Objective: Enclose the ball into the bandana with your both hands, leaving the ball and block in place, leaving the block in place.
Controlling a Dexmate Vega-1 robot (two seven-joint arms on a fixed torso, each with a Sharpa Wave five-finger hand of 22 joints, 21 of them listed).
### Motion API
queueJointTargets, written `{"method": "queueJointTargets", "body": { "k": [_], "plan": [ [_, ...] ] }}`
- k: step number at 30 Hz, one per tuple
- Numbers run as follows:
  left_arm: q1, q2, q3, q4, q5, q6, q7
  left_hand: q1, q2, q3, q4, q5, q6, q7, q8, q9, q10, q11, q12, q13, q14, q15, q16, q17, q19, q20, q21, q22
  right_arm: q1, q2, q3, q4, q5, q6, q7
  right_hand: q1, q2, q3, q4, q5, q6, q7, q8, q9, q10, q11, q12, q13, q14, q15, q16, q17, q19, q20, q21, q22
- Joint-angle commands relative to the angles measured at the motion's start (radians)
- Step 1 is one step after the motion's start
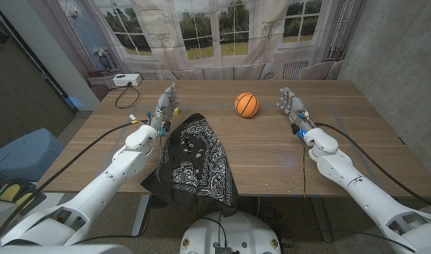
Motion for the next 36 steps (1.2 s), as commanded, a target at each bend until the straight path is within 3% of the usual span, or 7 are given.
{"method": "queueJointTargets", "body": {
  "k": [1, 7, 10, 11, 15, 27, 36],
  "plan": [
    [-0.017, 0.045, 0.019, -0.094, 0.084, 0.081, 0.103, 0.008, -0.010, -0.002, -0.009, 0.007, -0.056, 0.004, 0.026, 0.002, -0.073, 0.026, 0.023, 0.005, -0.132, 0.010, 0.016, 0.001, -0.139, 0.018, 0.029, 0.003, -0.077, -0.040, 0.050, -0.059, -0.001, 0.049, -0.048, 0.001, 0.004, 0.004, -0.001, 0.006, 0.001, 0.003, 0.003, 0.005, 0.008, 0.000, 0.009, 0.002, -0.001, 0.001, 0.007, 0.005, 0.005, -0.004, 0.006, 0.002],
    [0.012, 0.094, 0.025, -0.247, 0.163, 0.210, 0.237, 0.069, -0.010, 0.015, -0.062, -0.001, 0.057, 0.025, 0.043, 0.005, 0.056, 0.073, 0.054, 0.011, 0.057, 0.054, 0.046, 0.004, 0.045, 0.067, 0.078, 0.004, -0.108, -0.062, 0.075, -0.068, 0.024, 0.072, -0.019, -0.001, 0.004, 0.004, 0.000, 0.007, 0.004, 0.004, 0.004, 0.005, 0.016, 0.005, 0.011, 0.002, 0.003, 0.013, 0.008, 0.005, 0.005, -0.002, 0.005, 0.002],
    [0.010, 0.130, 0.043, -0.300, 0.221, 0.270, 0.265, 0.108, 0.008, 0.035, -0.084, -0.006, 0.102, 0.044, 0.047, 0.006, 0.106, 0.086, 0.064, 0.014, 0.132, 0.066, 0.055, 0.006, 0.101, 0.070, 0.090, 0.004, -0.124, -0.071, 0.084, -0.079, 0.023, 0.080, -0.021, -0.001, 0.004, 0.003, 0.000, 0.007, 0.005, 0.005, 0.005, 0.005, 0.019, 0.012, 0.012, 0.002, 0.004, 0.018, 0.008, 0.005, 0.005, -0.001, 0.005, 0.003],
    [0.019, 0.154, 0.053, -0.375, 0.265, 0.375, 0.329, 0.121, 0.013, 0.043, -0.090, -0.007, 0.128, 0.053, 0.051, 0.007, 0.128, 0.091, 0.069, 0.015, 0.149, 0.065, 0.055, 0.007, 0.119, 0.073, 0.095, 0.005, -0.140, -0.077, 0.096, -0.082, 0.036, 0.097, -0.007, -0.001, 0.004, 0.003, 0.000, 0.007, 0.004, 0.005, 0.004, 0.005, 0.020, 0.013, 0.012, 0.002, 0.004, 0.019, 0.008, 0.005, 0.006, -0.001, 0.005, 0.003],
    [0.019, 0.168, 0.064, -0.437, 0.285, 0.477, 0.359, 0.207, 0.033, 0.091, -0.113, 0.001, 0.244, 0.102, 0.060, 0.010, 0.305, 0.083, 0.114, 0.024, 0.336, 0.034, 0.088, 0.016, 0.236, 0.063, 0.127, 0.010, -0.177, -0.092, 0.119, -0.102, 0.046, 0.111, -0.013, -0.003, 0.003, 0.003, 0.001, 0.007, 0.004, 0.009, 0.005, 0.005, 0.024, 0.018, 0.013, 0.002, 0.007, 0.020, 0.009, 0.005, 0.006, 0.000, 0.005, 0.003],
    [-0.041, 0.236, 0.149, -0.651, 0.464, 0.874, 0.459, 0.291, -0.004, 0.103, -0.126, 0.000, 0.337, 0.149, 0.071, 0.014, 0.406, 0.076, 0.135, 0.036, 0.444, -0.013, 0.111, 0.028, 0.327, 0.041, 0.157, 0.014, -0.219, -0.099, 0.159, -0.095, 0.084, 0.149, 0.018, -0.005, 0.003, 0.002, 0.002, 0.007, 0.007, 0.011, 0.006, 0.005, 0.034, 0.026, 0.015, 0.002, 0.014, 0.027, 0.011, 0.005, 0.008, 0.002, 0.006, 0.003],
    [-0.121, 0.264, 0.218, -0.718, 0.510, 1.101, 0.381, 0.345, -0.030, 0.094, -0.127, -0.010, 0.418, 0.167, 0.090, 0.019, 0.459, 0.054, 0.151, 0.048, 0.510, -0.039, 0.144, 0.047, 0.385, 0.016, 0.179, 0.017, -0.212, -0.084, 0.170, -0.051, 0.113, 0.177, 0.062, -0.009, 0.003, 0.002, 0.004, 0.007, 0.008, 0.011, 0.006, 0.006, 0.046, 0.033, 0.018, 0.003, 0.020, 0.032, 0.012, 0.006, 0.011, 0.001, 0.006, 0.003]
  ]
}}
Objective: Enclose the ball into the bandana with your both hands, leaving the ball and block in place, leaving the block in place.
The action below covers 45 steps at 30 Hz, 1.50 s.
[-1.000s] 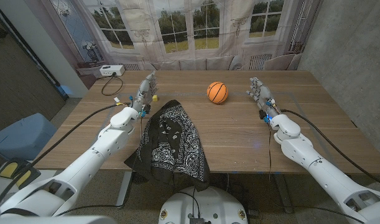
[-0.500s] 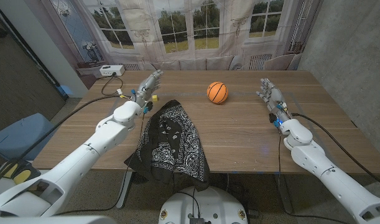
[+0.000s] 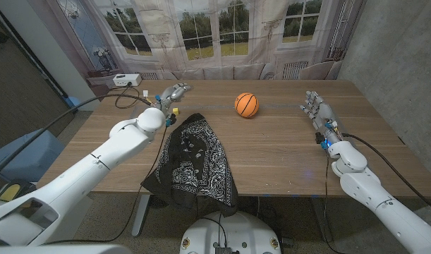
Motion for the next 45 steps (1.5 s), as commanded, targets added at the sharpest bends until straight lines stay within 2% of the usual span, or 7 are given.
{"method": "queueJointTargets", "body": {
  "k": [1, 5, 10, 15, 30, 41, 45],
  "plan": [
    [-0.096, 0.044, 0.100, -0.132, 0.127, 0.384, -0.020, 0.021, -0.005, -0.005, -0.001, -0.005, 0.026, 0.006, 0.010, 0.005, 0.014, 0.000, 0.007, 0.006, 0.017, 0.002, 0.009, 0.007, 0.019, -0.002, 0.009, 0.003, -0.014, 0.007, 0.027, 0.040, 0.035, 0.037, 0.047, -0.006, 0.000, 0.002, 0.004, 0.007, 0.003, 0.006, 0.006, 0.001, 0.018, 0.003, 0.008, 0.003, 0.004, 0.009, 0.005, 0.001, 0.011, 0.002, 0.006, 0.003],
    [-0.170, 0.057, 0.167, -0.146, 0.148, 0.503, -0.086, 0.023, -0.018, -0.020, 0.011, -0.008, 0.010, 0.003, -0.004, 0.006, -0.010, 0.013, -0.005, 0.012, -0.034, 0.018, -0.008, 0.015, 0.001, 0.000, 0.002, 0.004, -0.019, 0.008, 0.035, 0.049, 0.045, 0.049, 0.062, -0.007, 0.001, 0.002, 0.005, 0.007, 0.007, 0.006, 0.008, 0.001, 0.025, 0.010, 0.010, 0.003, 0.007, 0.014, 0.006, 0.002, 0.011, 0.001, 0.006, 0.003],
    [-0.212, 0.055, 0.212, -0.141, 0.160, 0.551, -0.119, -0.001, -0.004, -0.032, 0.036, -0.009, 0.010, 0.012, -0.010, 0.007, -0.023, 0.033, -0.011, 0.016, -0.063, 0.039, -0.016, 0.025, -0.012, 0.008, -0.003, 0.005, -0.024, 0.012, 0.040, 0.058, 0.059, 0.050, 0.071, -0.008, 0.001, 0.002, 0.006, 0.007, 0.010, 0.007, 0.009, 0.001, 0.034, 0.020, 0.011, 0.003, 0.015, 0.020, 0.008, 0.002, 0.012, 0.004, 0.006, 0.003],
    [-0.320, 0.061, 0.332, -0.139, 0.207, 0.654, -0.189, -0.007, 0.000, -0.033, 0.041, -0.008, 0.023, 0.016, -0.008, 0.007, -0.017, 0.029, -0.009, 0.018, -0.065, 0.039, -0.017, 0.026, -0.026, 0.012, -0.008, 0.005, -0.031, 0.018, 0.045, 0.067, 0.069, 0.058, 0.079, -0.010, 0.002, 0.002, 0.008, 0.007, 0.018, 0.010, 0.011, 0.001, 0.042, 0.030, 0.013, 0.004, 0.025, 0.032, 0.011, 0.002, 0.012, 0.006, 0.006, 0.003],
    [-0.559, 0.028, 0.620, -0.058, 0.297, 0.751, -0.362, 0.008, 0.006, -0.027, 0.032, -0.005, 0.082, 0.020, 0.007, 0.009, -0.001, 0.016, -0.005, 0.023, -0.048, 0.017, -0.017, 0.022, -0.023, 0.003, -0.007, 0.005, -0.039, 0.029, 0.057, 0.099, 0.088, 0.071, 0.099, -0.011, 0.004, 0.004, 0.009, 0.007, 0.033, 0.017, 0.015, 0.001, 0.066, 0.049, 0.017, 0.004, 0.045, 0.045, 0.015, 0.003, 0.019, 0.013, 0.008, 0.003],
    [-0.679, -0.011, 0.760, -0.007, 0.311, 0.810, -0.435, 0.020, 0.004, -0.030, 0.025, -0.007, 0.109, 0.017, 0.012, 0.010, 0.000, 0.010, -0.005, 0.026, -0.042, 0.011, -0.016, 0.021, -0.014, -0.006, -0.004, 0.005, -0.023, 0.039, 0.061, 0.140, 0.103, 0.081, 0.128, -0.015, 0.005, 0.004, 0.012, 0.006, 0.040, 0.021, 0.015, 0.002, 0.085, 0.063, 0.020, 0.005, 0.060, 0.055, 0.018, 0.004, 0.023, 0.019, 0.008, 0.003],
    [-0.756, -0.032, 0.859, 0.018, 0.322, 0.844, -0.472, 0.027, 0.019, -0.028, 0.027, -0.006, 0.142, 0.024, 0.021, 0.012, 0.009, 0.007, -0.002, 0.029, -0.034, 0.005, -0.010, 0.025, -0.003, -0.018, 0.000, 0.005, -0.011, 0.045, 0.062, 0.164, 0.112, 0.083, 0.147, -0.016, 0.006, 0.004, 0.012, 0.006, 0.041, 0.022, 0.015, 0.002, 0.089, 0.065, 0.020, 0.005, 0.064, 0.056, 0.019, 0.004, 0.025, 0.019, 0.009, 0.003]
  ]
}}
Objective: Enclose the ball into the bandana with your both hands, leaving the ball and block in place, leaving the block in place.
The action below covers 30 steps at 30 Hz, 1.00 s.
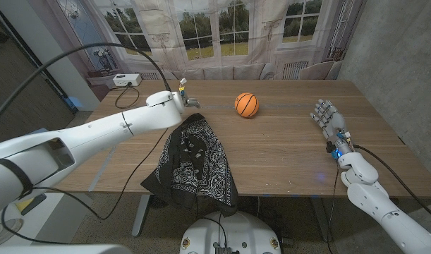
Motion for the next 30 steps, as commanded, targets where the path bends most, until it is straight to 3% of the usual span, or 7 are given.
{"method": "queueJointTargets", "body": {
  "k": [1, 2, 12, 17, 19, 24, 30],
  "plan": [
    [-0.176, -0.048, 0.215, 0.065, 0.023, 0.083, -0.099, 0.021, 0.019, 0.004, -0.005, 0.001, 0.046, 0.004, 0.017, 0.003, 0.018, -0.010, 0.008, 0.007, 0.015, -0.010, 0.010, 0.005, 0.012, -0.022, 0.006, 0.004, 0.024, 0.014, 0.004, 0.057, 0.021, 0.010, 0.041, 0.004, -0.005, -0.001, 0.007, 0.006, 0.008, -0.001, 0.003, 0.002, 0.015, 0.003, 0.005, 0.005, 0.012, 0.005, 0.004, 0.005, 0.007, 0.001, 0.005, 0.003],
    [-0.163, -0.053, 0.194, 0.068, 0.011, 0.084, -0.091, 0.023, 0.020, 0.003, -0.005, 0.001, 0.057, 0.004, 0.020, 0.003, 0.018, -0.010, 0.009, 0.008, 0.015, -0.010, 0.011, 0.006, 0.013, -0.023, 0.006, 0.004, 0.028, 0.016, 0.005, 0.066, 0.029, 0.011, 0.054, 0.003, -0.005, -0.001, 0.007, 0.006, 0.008, -0.001, 0.003, 0.002, 0.015, 0.003, 0.005, 0.005, 0.013, 0.005, 0.004, 0.005, 0.008, 0.001, 0.005, 0.003],
    [-0.331, -0.140, 0.402, 0.169, -0.019, 0.125, -0.174, 0.029, 0.029, 0.000, -0.004, 0.001, 0.058, -0.004, 0.015, 0.005, 0.003, -0.012, 0.005, 0.012, 0.005, -0.008, 0.010, 0.013, 0.006, -0.024, 0.004, 0.004, 0.067, 0.030, 0.006, 0.138, 0.049, 0.012, 0.100, 0.002, -0.005, -0.001, 0.008, 0.006, 0.011, 0.000, 0.003, 0.002, 0.021, 0.003, 0.005, 0.006, 0.018, 0.005, 0.004, 0.005, 0.009, 0.000, 0.005, 0.004],
    [-0.374, -0.182, 0.450, 0.220, -0.055, 0.125, -0.194, 0.027, 0.030, -0.005, -0.002, 0.000, 0.048, -0.010, 0.008, 0.006, -0.015, -0.017, 0.000, 0.015, -0.015, -0.007, 0.003, 0.017, -0.009, -0.027, -0.002, 0.004, 0.083, 0.037, 0.011, 0.173, 0.061, 0.014, 0.121, 0.002, -0.005, 0.000, 0.008, 0.006, 0.012, 0.000, 0.002, 0.002, 0.024, 0.005, 0.005, 0.006, 0.019, 0.006, 0.003, 0.006, 0.010, 0.000, 0.005, 0.004],
    [-0.413, -0.206, 0.505, 0.246, -0.068, 0.125, -0.207, 0.026, 0.030, -0.007, -0.001, 0.000, 0.047, -0.010, 0.006, 0.006, -0.020, -0.011, -0.002, 0.016, -0.020, -0.005, 0.001, 0.018, -0.011, -0.027, -0.003, 0.004, 0.091, 0.037, 0.012, 0.190, 0.068, 0.012, 0.138, 0.001, -0.004, 0.000, 0.009, 0.006, 0.012, 0.001, 0.002, 0.002, 0.025, 0.005, 0.005, 0.006, 0.019, 0.007, 0.003, 0.006, 0.010, -0.001, 0.005, 0.004],
    [-0.442, -0.248, 0.536, 0.294, -0.140, 0.125, -0.182, 0.027, 0.031, -0.007, -0.001, 0.000, 0.050, -0.013, 0.005, 0.007, -0.024, -0.011, -0.002, 0.017, -0.029, -0.005, -0.003, 0.019, -0.015, -0.027, -0.004, 0.005, 0.104, 0.043, 0.018, 0.224, 0.080, 0.014, 0.159, 0.000, -0.004, 0.000, 0.010, 0.006, 0.012, 0.002, 0.002, 0.002, 0.028, 0.009, 0.005, 0.006, 0.022, 0.007, 0.003, 0.006, 0.012, 0.000, 0.005, 0.004],
    [-0.523, -0.338, 0.653, 0.387, -0.251, 0.125, -0.149, 0.038, 0.035, -0.005, -0.006, 0.002, 0.068, -0.015, 0.010, 0.007, -0.022, -0.021, 0.001, 0.020, -0.026, -0.007, -0.004, 0.019, -0.014, -0.029, -0.004, 0.005, 0.132, 0.058, 0.026, 0.286, 0.097, 0.023, 0.199, 0.000, -0.004, 0.000, 0.010, 0.006, 0.014, 0.002, 0.002, 0.002, 0.031, 0.011, 0.005, 0.006, 0.023, 0.007, 0.003, 0.006, 0.013, 0.001, 0.006, 0.004]
  ]
}}
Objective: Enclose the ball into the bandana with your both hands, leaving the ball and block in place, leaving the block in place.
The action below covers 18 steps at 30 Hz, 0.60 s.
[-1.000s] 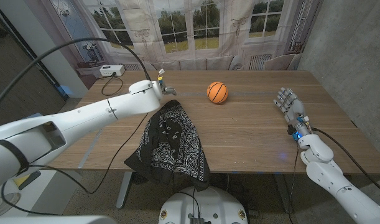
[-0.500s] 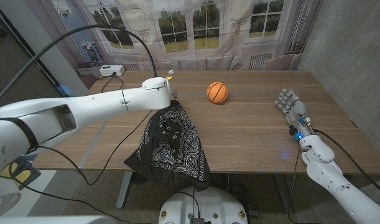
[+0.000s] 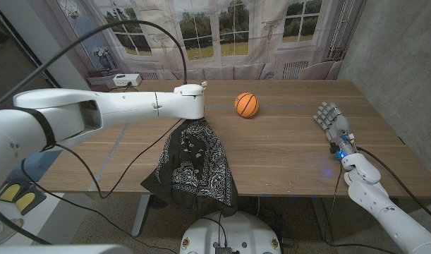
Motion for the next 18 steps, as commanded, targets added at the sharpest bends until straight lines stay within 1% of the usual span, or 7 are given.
{"method": "queueJointTargets", "body": {
  "k": [1, 6, 9, 12, 14, 16, 18],
  "plan": [
    [-0.146, -0.149, 0.198, 0.164, -0.180, 0.008, 0.026, 0.011, 0.008, 0.000, -0.003, 0.002, 0.017, -0.003, 0.004, 0.003, 0.000, -0.008, 0.001, 0.006, -0.002, -0.006, -0.004, 0.003, -0.005, -0.002, -0.004, 0.002, 0.048, 0.023, 0.014, 0.106, 0.033, 0.012, 0.072, -0.002, -0.002, 0.004, 0.006, 0.006, 0.009, -0.003, 0.002, 0.002, 0.012, 0.001, 0.005, 0.002, 0.008, 0.001, 0.003, 0.001, 0.014, 0.001, 0.006, 0.004],
    [-0.196, -0.223, 0.287, 0.234, -0.263, 0.008, 0.049, 0.007, 0.013, -0.002, 0.003, 0.002, 0.025, -0.003, 0.005, 0.004, -0.007, -0.005, 0.000, 0.008, -0.012, -0.007, -0.007, 0.006, -0.011, -0.004, -0.006, 0.002, 0.071, 0.037, 0.015, 0.151, 0.039, 0.015, 0.090, -0.002, -0.002, 0.004, 0.007, 0.006, 0.011, -0.002, 0.002, 0.002, 0.014, 0.003, 0.005, 0.002, 0.010, 0.001, 0.003, 0.001, 0.015, 0.001, 0.006, 0.004],
    [-0.203, -0.252, 0.296, 0.272, -0.313, 0.008, 0.076, 0.007, 0.015, -0.001, 0.004, 0.003, 0.027, -0.005, 0.005, 0.004, -0.008, -0.005, 0.000, 0.009, -0.014, -0.007, -0.009, 0.007, -0.013, -0.005, -0.007, 0.002, 0.084, 0.043, 0.018, 0.177, 0.043, 0.021, 0.105, -0.003, -0.002, 0.005, 0.007, 0.006, 0.011, -0.003, 0.002, 0.002, 0.013, 0.002, 0.004, 0.002, 0.011, 0.001, 0.003, 0.001, 0.016, 0.002, 0.006, 0.004],
    [-0.199, -0.283, 0.307, 0.312, -0.293, 0.008, 0.045, 0.008, 0.018, 0.001, 0.004, 0.004, 0.029, -0.005, 0.005, 0.004, -0.005, -0.009, 0.002, 0.009, -0.013, -0.007, -0.010, 0.007, -0.013, -0.004, -0.006, 0.002, 0.094, 0.045, 0.021, 0.194, 0.046, 0.021, 0.113, -0.003, -0.002, 0.005, 0.008, 0.006, 0.012, -0.002, 0.002, 0.002, 0.014, 0.003, 0.004, 0.002, 0.011, 0.002, 0.002, 0.001, 0.016, 0.002, 0.006, 0.004],
    [-0.207, -0.309, 0.336, 0.340, -0.279, 0.001, 0.010, 0.011, 0.023, 0.003, 0.004, 0.006, 0.036, -0.003, 0.007, 0.005, 0.010, -0.011, 0.009, 0.011, -0.009, -0.007, -0.009, 0.007, -0.012, -0.004, -0.006, 0.002, 0.099, 0.046, 0.022, 0.202, 0.047, 0.019, 0.116, -0.003, -0.001, 0.005, 0.008, 0.006, 0.012, -0.002, 0.002, 0.002, 0.014, 0.000, 0.003, 0.002, 0.012, 0.001, 0.002, 0.001, 0.017, 0.002, 0.006, 0.004],
    [-0.210, -0.336, 0.359, 0.368, -0.266, 0.003, -0.015, 0.028, 0.038, 0.013, -0.002, 0.010, 0.066, 0.008, 0.017, 0.007, 0.015, -0.013, 0.013, 0.014, -0.007, -0.006, -0.010, 0.008, -0.011, -0.003, -0.005, 0.003, 0.106, 0.049, 0.024, 0.214, 0.051, 0.020, 0.126, -0.004, -0.001, 0.005, 0.009, 0.006, 0.013, -0.002, 0.002, 0.002, 0.016, 0.003, 0.003, 0.002, 0.013, 0.000, 0.002, 0.002, 0.017, 0.002, 0.006, 0.004],
    [-0.204, -0.338, 0.352, 0.379, -0.260, -0.004, -0.031, 0.040, 0.048, 0.018, -0.006, 0.013, 0.095, 0.010, 0.028, 0.010, 0.019, -0.013, 0.017, 0.016, -0.001, -0.009, -0.009, 0.009, -0.007, -0.004, -0.003, 0.003, 0.115, 0.053, 0.026, 0.231, 0.054, 0.020, 0.138, -0.004, -0.001, 0.005, 0.009, 0.006, 0.013, -0.002, 0.001, 0.002, 0.016, 0.003, 0.003, 0.002, 0.013, 0.000, 0.002, 0.002, 0.018, 0.001, 0.007, 0.004]
  ]
}}
